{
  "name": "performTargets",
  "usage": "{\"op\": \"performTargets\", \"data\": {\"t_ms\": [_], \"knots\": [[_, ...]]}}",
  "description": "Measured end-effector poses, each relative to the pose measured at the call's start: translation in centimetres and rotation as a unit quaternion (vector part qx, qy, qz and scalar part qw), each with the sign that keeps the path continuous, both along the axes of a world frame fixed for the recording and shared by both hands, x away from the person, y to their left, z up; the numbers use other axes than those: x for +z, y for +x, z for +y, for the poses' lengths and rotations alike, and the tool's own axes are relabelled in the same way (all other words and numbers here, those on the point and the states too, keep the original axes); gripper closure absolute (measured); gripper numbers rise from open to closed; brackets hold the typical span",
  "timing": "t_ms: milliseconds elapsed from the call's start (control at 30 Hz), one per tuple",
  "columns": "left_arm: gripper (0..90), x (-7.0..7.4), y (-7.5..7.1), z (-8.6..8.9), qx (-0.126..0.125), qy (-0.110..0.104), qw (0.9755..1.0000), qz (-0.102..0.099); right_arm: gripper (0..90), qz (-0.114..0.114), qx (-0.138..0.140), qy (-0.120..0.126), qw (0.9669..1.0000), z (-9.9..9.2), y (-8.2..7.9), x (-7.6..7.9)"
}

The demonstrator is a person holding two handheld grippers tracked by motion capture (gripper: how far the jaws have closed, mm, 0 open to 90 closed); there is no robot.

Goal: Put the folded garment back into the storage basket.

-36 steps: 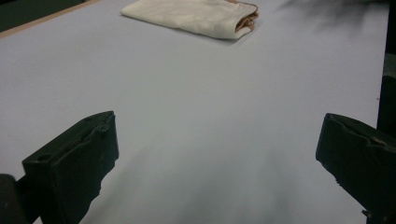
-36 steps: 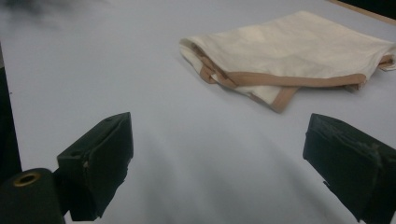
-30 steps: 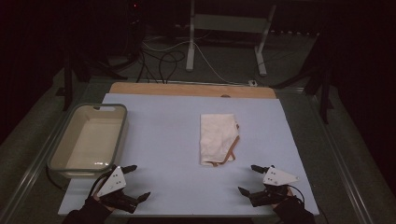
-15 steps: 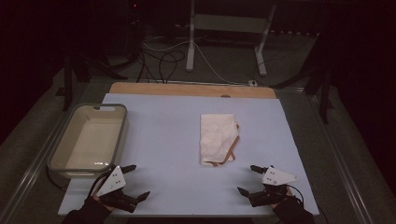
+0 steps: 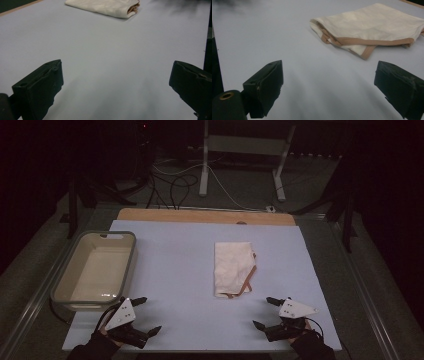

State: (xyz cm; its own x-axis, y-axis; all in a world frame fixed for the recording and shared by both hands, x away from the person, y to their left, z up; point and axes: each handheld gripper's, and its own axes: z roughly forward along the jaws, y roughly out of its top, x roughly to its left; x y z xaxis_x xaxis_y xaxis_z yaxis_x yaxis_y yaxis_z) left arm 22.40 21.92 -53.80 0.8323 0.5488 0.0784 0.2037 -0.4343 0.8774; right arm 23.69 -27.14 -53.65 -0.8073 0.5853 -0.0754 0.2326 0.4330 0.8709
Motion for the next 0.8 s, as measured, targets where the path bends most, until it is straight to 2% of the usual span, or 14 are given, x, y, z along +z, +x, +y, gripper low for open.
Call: {"op": "performTargets", "data": {"t_ms": [300, 400, 467, 600, 800], "knots": [[0.7, 0.2, 0.0, -0.1, -0.003, -0.004, 1.0000, 0.002, 9.2, 0.000, -0.003, 0.000, 1.0000, 0.1, 0.0, 0.1], [0.7, 0.5, -0.1, -0.3, -0.008, -0.005, 1.0000, 0.000, 9.1, -0.011, -0.007, -0.005, 0.9999, 0.2, -0.1, 0.4], [0.7, 0.6, -0.2, -0.6, -0.014, -0.004, 0.9999, 0.001, 9.1, -0.020, -0.014, -0.009, 0.9997, 0.2, -0.2, 0.9], [0.7, 1.0, -0.3, -1.1, -0.023, 0.002, 0.9997, 0.007, 9.1, -0.026, -0.020, -0.013, 0.9994, 0.5, -0.5, 1.9], [0.7, 1.9, 0.1, -2.0, -0.038, 0.013, 0.9990, 0.018, 9.1, -0.027, -0.022, -0.002, 0.9994, 0.8, -0.7, 3.9]]}}
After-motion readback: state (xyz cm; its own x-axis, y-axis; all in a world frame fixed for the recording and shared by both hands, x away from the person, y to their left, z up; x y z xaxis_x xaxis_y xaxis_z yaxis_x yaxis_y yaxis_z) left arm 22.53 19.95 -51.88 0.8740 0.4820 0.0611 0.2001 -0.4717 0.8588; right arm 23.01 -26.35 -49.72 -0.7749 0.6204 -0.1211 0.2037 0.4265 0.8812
